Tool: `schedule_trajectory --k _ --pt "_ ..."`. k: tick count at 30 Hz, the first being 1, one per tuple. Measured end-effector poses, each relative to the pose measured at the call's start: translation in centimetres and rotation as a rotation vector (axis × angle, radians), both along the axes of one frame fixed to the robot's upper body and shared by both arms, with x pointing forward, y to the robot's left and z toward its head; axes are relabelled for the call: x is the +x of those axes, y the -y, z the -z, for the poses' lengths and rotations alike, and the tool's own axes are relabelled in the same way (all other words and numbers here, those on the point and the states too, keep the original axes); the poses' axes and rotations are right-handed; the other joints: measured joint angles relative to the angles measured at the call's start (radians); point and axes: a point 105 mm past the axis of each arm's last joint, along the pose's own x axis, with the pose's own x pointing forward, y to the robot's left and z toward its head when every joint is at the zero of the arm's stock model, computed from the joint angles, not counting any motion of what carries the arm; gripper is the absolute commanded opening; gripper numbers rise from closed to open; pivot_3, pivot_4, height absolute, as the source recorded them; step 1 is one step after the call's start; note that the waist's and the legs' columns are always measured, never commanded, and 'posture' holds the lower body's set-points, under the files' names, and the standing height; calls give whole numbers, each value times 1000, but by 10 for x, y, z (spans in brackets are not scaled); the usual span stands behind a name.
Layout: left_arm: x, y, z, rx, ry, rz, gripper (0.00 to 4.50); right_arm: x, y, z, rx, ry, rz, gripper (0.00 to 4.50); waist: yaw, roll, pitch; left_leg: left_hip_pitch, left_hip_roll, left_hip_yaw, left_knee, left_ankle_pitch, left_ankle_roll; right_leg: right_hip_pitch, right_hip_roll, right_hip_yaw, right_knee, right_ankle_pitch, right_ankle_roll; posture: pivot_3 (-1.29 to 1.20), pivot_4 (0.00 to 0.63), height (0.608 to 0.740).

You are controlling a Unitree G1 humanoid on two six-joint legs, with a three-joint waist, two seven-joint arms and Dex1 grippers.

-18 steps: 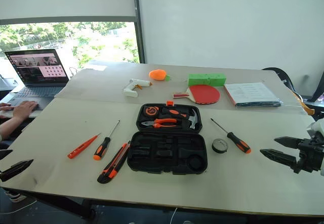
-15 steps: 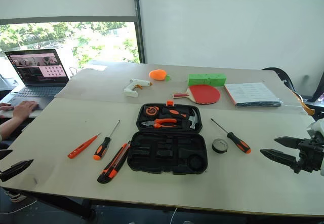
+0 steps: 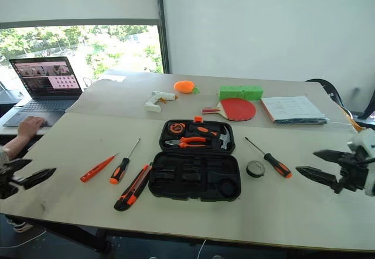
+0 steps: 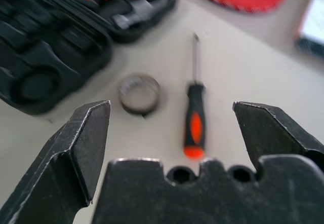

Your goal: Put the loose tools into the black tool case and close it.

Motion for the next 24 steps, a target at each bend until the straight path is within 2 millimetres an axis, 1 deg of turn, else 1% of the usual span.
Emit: schedule_trajectory --k 3,5,6,9,12,15,17,21,22,24 --pt "20 35 -13 -48 -62 34 4492 -5 -43 -16 2 29 -151 4500 1 0 0 -1 -1 -5 1 0 0 0 0 0 1 0 1 0 150 736" --pt "27 53 -15 -66 -126 47 4492 -12 -68 -27 -1 54 -245 4500 1 0 0 -1 -2 -8 1 0 0 0 1 0 1 0 1 0 150 736" --pt "29 62 -13 -68 -176 52 4492 -17 -84 -35 -8 75 -305 4500 0 0 0 -2 -3 -10 1 0 0 0 1 0 1 0 2 0 150 736" --pt "35 83 -6 -121 -295 57 4492 -27 -109 -39 -30 93 -408 4500 -2 -3 2 -3 -4 -12 2 0 -1 0 2 -1 0 0 3 0 150 736" --pt "38 93 13 -71 -437 36 4492 -36 -136 -41 -16 113 -520 4500 -4 -4 2 -6 -4 -13 3 0 -1 -4 1 -1 1 0 2 0 150 736" --pt "44 102 26 -48 -502 40 4492 -42 -150 -41 -4 121 -576 4500 1 -4 2 -12 -4 -13 6 0 -1 -9 1 -1 3 0 2 0 150 736" --pt "50 111 30 -43 -519 56 4492 -44 -158 -40 8 129 -598 4500 4 -4 2 -16 -4 -14 10 0 -1 -11 1 -2 4 0 2 0 150 736" --pt "59 119 34 -34 -542 56 4492 -46 -167 -36 41 131 -616 4500 5 -5 2 -17 -5 -14 12 0 -1 -11 1 -2 4 1 4 0 150 736" --pt "63 126 34 -34 -549 73 4492 -47 -171 -36 57 139 -621 4500 7 -5 2 -17 -5 -15 12 0 -1 -11 1 -2 4 1 4 0 150 736" --pt "64 132 36 -29 -559 94 4492 -50 -177 -32 64 132 -639 4500 6 -5 2 -17 -5 -15 12 0 -1 -11 0 -2 4 1 4 0 150 736"
